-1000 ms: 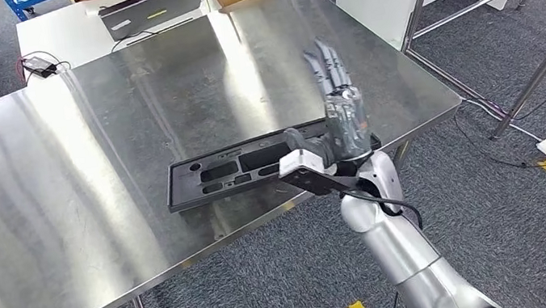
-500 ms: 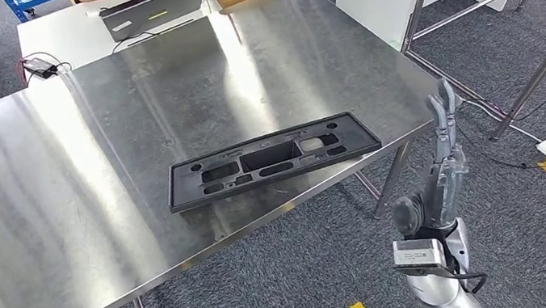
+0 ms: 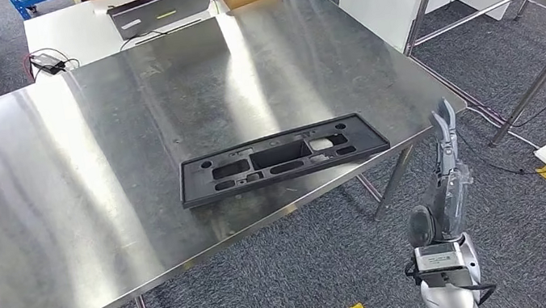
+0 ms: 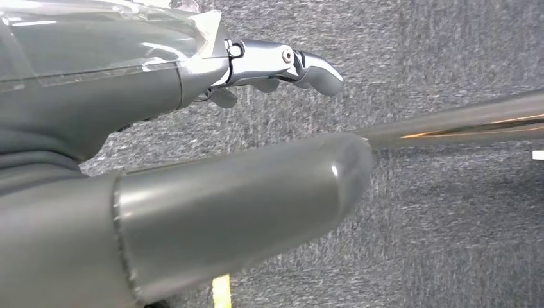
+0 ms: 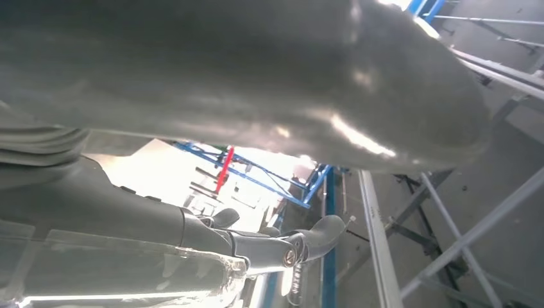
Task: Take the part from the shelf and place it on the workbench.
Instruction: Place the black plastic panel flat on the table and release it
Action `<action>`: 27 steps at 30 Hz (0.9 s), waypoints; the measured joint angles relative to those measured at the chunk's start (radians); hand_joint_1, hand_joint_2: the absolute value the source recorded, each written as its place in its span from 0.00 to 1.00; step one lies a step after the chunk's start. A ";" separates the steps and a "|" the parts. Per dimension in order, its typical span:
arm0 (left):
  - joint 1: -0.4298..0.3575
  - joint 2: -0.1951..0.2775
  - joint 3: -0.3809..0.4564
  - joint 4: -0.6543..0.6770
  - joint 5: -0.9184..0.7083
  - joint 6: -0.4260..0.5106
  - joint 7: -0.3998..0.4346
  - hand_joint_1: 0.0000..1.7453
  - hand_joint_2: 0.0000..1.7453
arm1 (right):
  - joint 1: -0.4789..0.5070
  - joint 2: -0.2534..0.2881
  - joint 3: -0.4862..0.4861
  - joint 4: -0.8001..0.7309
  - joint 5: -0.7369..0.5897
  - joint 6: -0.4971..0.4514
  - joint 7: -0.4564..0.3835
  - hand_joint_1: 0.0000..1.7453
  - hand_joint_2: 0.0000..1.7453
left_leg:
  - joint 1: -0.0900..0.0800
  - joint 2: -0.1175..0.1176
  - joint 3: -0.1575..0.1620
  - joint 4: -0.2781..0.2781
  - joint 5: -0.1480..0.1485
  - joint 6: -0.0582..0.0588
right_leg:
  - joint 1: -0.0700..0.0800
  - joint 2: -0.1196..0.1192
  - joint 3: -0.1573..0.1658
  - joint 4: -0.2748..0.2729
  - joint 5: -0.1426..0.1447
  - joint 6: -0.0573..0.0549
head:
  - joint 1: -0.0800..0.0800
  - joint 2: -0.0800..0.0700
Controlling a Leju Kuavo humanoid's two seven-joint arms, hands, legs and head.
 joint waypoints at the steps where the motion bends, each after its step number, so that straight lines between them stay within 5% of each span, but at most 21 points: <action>1: 0.002 -0.002 0.001 0.000 0.000 -0.001 0.000 0.00 0.00 | 0.001 0.000 -0.003 0.002 0.001 0.001 0.000 0.00 0.00 | 0.001 0.000 -0.003 0.001 0.002 -0.002 | -0.002 0.000 0.011 -0.001 0.001 0.008 | 0.000 0.000; 4: 0.005 -0.004 0.003 0.000 -0.001 -0.001 0.000 0.00 0.00 | 0.002 0.000 -0.005 0.004 0.001 0.002 0.000 0.00 0.00 | 0.006 -0.002 -0.008 0.007 0.005 -0.016 | -0.012 -0.001 0.142 -0.189 0.053 0.036 | 0.001 0.000; 6: 0.005 -0.003 0.005 -0.001 -0.001 -0.001 0.000 0.00 0.00 | 0.002 0.001 -0.006 0.004 0.002 0.003 -0.002 0.00 0.00 | 0.003 -0.005 -0.012 0.016 0.004 -0.030 | -0.009 0.004 0.188 -0.261 0.070 0.032 | 0.002 0.000; 10: 0.006 -0.003 0.013 -0.001 -0.001 -0.002 0.000 0.00 0.00 | 0.002 0.002 -0.009 0.006 0.002 0.007 -0.002 0.00 0.00 | 0.008 -0.007 -0.027 0.040 -0.009 -0.049 | -0.010 0.010 0.175 -0.259 0.073 -0.004 | -0.005 0.000; 14: 0.009 -0.004 0.020 -0.003 -0.005 -0.012 0.000 0.00 0.00 | 0.001 0.005 -0.011 0.009 0.001 0.022 -0.002 0.00 0.00 | 0.013 -0.006 -0.098 0.231 -0.150 -0.059 | -0.001 0.006 0.152 -0.258 0.091 -0.034 | -0.007 0.000; 16: 0.014 -0.006 0.022 -0.007 -0.007 -0.019 0.000 0.00 0.00 | 0.002 0.005 -0.011 0.012 0.001 0.027 -0.002 0.00 0.00 | 0.013 -0.006 -0.101 0.280 -0.166 -0.056 | 0.006 0.005 0.141 -0.258 0.098 -0.040 | -0.007 0.000; 21: 0.022 -0.011 0.022 -0.029 -0.018 -0.037 0.000 0.00 0.00 | 0.003 0.005 -0.011 0.012 0.000 0.029 0.001 0.00 0.00 | 0.001 -0.007 0.065 0.043 -0.082 -0.030 | 0.013 0.004 0.135 -0.258 0.112 -0.027 | -0.006 0.000; 25: 0.026 -0.016 0.023 -0.047 -0.027 -0.055 -0.001 0.00 0.00 | 0.016 0.004 -0.011 0.004 -0.005 0.026 0.003 0.00 0.00 | -0.007 -0.004 0.066 0.015 -0.063 -0.014 | 0.012 0.001 0.127 -0.253 0.116 -0.005 | -0.008 0.000; 27: 0.026 -0.021 0.023 -0.054 -0.032 -0.059 -0.001 0.00 0.00 | 0.021 0.001 -0.012 0.000 -0.009 0.025 0.003 0.00 0.00 | -0.002 0.001 0.058 0.002 -0.044 -0.002 | 0.015 0.001 0.097 -0.193 0.071 -0.008 | -0.006 0.000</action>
